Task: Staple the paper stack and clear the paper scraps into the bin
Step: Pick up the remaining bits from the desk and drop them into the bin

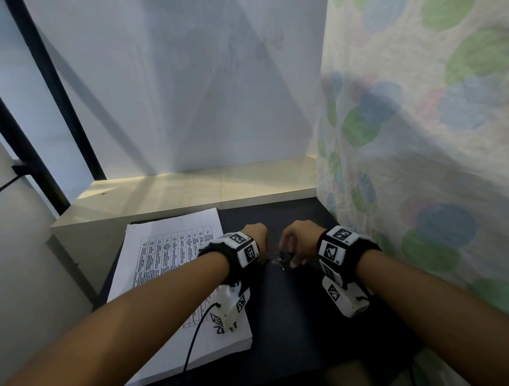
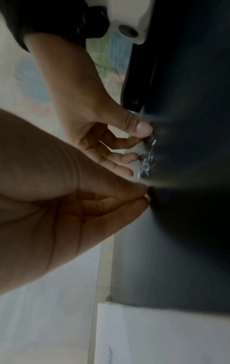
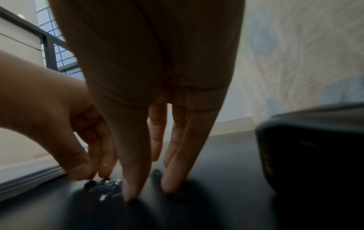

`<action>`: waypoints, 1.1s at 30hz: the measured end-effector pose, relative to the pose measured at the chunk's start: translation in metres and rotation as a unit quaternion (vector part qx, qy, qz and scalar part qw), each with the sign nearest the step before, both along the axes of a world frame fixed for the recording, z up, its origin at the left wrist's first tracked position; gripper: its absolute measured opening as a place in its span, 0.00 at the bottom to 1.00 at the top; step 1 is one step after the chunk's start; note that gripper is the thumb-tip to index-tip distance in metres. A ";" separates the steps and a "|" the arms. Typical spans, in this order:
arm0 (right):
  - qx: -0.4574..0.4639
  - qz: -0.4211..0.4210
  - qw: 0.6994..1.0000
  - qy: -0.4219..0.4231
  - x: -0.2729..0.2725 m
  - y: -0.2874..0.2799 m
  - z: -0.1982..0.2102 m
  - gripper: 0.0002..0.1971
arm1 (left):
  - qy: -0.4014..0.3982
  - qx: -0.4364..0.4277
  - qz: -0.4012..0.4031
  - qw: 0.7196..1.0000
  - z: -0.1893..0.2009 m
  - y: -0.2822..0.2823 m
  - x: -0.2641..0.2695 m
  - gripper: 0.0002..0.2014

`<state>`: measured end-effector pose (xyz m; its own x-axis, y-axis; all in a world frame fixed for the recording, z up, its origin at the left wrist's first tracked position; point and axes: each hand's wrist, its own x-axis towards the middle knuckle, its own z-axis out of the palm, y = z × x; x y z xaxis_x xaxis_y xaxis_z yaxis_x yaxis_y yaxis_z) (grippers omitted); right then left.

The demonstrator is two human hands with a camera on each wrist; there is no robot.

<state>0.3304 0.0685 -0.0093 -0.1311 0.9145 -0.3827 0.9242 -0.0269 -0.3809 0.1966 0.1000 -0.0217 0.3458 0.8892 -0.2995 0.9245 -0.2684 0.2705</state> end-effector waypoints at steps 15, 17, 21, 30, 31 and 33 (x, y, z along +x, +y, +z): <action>0.017 0.004 1.000 0.008 -0.018 0.005 -0.008 0.07 | -0.008 0.016 -0.003 1.000 -0.009 0.001 -0.004 0.15; 0.014 0.006 1.000 -0.005 -0.020 0.005 -0.009 0.05 | -0.008 0.022 -0.005 1.000 -0.010 0.000 -0.004 0.14; 0.009 0.019 0.999 -0.046 -0.026 0.001 -0.009 0.06 | -0.012 0.021 0.001 1.000 -0.010 -0.002 -0.005 0.13; 0.021 0.064 0.989 -0.131 -0.036 -0.008 -0.020 0.06 | -0.038 0.029 0.015 0.999 -0.010 -0.005 -0.009 0.13; 0.024 0.072 0.987 -0.139 -0.036 -0.009 -0.020 0.12 | -0.039 0.027 0.018 0.999 -0.011 -0.005 -0.009 0.13; 0.023 0.072 0.987 -0.139 -0.034 -0.008 -0.022 0.15 | -0.041 0.023 0.023 0.999 -0.010 -0.005 -0.010 0.13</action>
